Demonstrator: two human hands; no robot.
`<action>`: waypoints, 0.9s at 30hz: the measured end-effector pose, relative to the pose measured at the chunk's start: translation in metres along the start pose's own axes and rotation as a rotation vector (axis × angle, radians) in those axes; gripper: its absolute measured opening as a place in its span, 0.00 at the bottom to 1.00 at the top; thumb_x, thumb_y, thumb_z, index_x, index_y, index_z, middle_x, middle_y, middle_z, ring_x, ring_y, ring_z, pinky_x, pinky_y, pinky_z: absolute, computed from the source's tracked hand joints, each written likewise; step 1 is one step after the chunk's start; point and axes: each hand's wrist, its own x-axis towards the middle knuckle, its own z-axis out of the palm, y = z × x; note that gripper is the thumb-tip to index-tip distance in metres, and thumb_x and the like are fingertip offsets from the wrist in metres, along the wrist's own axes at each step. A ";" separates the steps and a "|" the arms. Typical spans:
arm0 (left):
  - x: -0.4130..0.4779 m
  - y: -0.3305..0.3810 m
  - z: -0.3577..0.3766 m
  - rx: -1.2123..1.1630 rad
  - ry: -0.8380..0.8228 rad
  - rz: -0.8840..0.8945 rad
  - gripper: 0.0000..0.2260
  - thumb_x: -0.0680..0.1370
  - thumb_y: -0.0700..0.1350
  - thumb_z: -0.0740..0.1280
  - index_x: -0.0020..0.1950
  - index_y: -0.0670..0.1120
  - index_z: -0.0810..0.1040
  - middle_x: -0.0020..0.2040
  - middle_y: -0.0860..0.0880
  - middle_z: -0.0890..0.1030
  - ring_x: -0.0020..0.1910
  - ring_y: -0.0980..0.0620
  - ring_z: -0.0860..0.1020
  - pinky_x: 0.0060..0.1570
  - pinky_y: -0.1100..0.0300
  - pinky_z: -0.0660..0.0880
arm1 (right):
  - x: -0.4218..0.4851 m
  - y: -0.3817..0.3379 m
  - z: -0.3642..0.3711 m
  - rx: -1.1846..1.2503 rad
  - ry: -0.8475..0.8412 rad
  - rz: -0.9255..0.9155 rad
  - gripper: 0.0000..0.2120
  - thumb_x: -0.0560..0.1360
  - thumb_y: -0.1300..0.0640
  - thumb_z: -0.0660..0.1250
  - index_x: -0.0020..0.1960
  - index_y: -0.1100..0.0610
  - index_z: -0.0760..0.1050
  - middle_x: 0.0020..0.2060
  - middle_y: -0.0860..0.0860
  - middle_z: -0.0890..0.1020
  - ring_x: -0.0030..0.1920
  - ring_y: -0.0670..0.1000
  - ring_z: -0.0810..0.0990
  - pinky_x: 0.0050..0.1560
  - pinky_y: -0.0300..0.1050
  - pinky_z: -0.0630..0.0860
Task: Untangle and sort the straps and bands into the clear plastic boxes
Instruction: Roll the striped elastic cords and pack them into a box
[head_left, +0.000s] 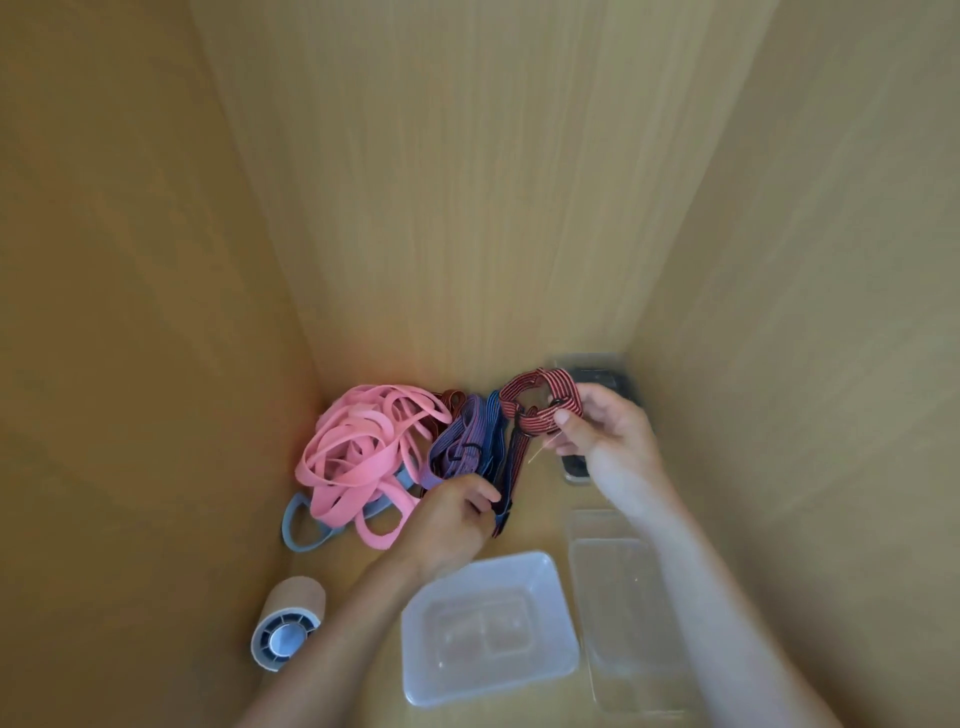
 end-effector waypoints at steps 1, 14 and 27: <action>0.004 0.003 0.002 -0.015 -0.001 -0.017 0.10 0.77 0.39 0.66 0.54 0.52 0.80 0.46 0.56 0.80 0.43 0.56 0.78 0.49 0.63 0.76 | 0.001 -0.007 -0.004 0.017 -0.010 -0.015 0.08 0.80 0.69 0.63 0.55 0.61 0.78 0.42 0.53 0.85 0.34 0.47 0.82 0.38 0.38 0.79; 0.052 0.031 0.008 -0.094 -0.009 -0.030 0.29 0.76 0.43 0.74 0.74 0.46 0.67 0.65 0.48 0.71 0.54 0.50 0.74 0.54 0.60 0.72 | 0.020 -0.092 -0.031 0.427 -0.178 -0.171 0.11 0.79 0.64 0.61 0.56 0.59 0.80 0.43 0.51 0.82 0.36 0.47 0.72 0.34 0.39 0.69; 0.082 0.041 0.023 -0.195 -0.222 0.053 0.13 0.78 0.30 0.68 0.41 0.47 0.77 0.38 0.51 0.78 0.39 0.54 0.77 0.45 0.59 0.77 | 0.040 -0.174 -0.061 0.691 -0.284 -0.367 0.12 0.80 0.61 0.56 0.55 0.64 0.76 0.37 0.56 0.75 0.30 0.47 0.67 0.35 0.40 0.66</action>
